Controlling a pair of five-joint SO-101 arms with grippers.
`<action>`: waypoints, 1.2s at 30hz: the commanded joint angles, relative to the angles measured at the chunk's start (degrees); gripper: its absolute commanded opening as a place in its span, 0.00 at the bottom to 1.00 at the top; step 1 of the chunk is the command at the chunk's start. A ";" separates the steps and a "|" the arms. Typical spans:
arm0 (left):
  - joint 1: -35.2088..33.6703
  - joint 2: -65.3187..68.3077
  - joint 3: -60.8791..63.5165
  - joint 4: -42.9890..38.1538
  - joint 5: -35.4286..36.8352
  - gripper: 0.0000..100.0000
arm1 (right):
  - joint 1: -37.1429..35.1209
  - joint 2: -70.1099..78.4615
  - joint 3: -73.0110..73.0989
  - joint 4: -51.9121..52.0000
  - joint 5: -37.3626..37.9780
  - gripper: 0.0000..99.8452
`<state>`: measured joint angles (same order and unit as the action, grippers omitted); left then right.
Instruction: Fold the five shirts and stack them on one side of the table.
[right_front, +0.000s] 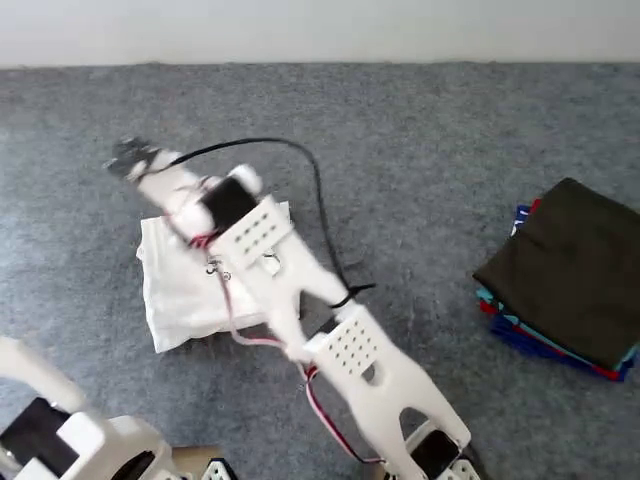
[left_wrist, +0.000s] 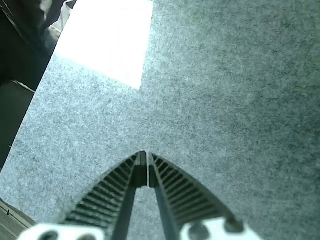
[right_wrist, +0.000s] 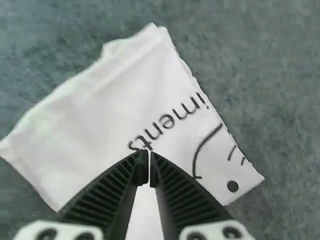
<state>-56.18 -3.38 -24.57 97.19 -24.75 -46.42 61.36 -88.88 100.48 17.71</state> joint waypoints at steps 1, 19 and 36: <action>-0.26 -2.02 -0.31 -0.79 0.35 0.02 | 3.65 -2.68 4.84 2.59 0.18 0.01; -3.34 -2.02 -0.31 -0.53 0.09 0.02 | 3.91 -23.52 54.77 -1.63 -4.40 0.01; -2.99 -2.11 -0.31 -0.53 0.26 0.02 | 9.80 -18.33 31.21 -4.62 -4.13 0.01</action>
<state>-59.25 -3.38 -24.57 97.19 -24.75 -40.53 46.24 -52.48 99.52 13.76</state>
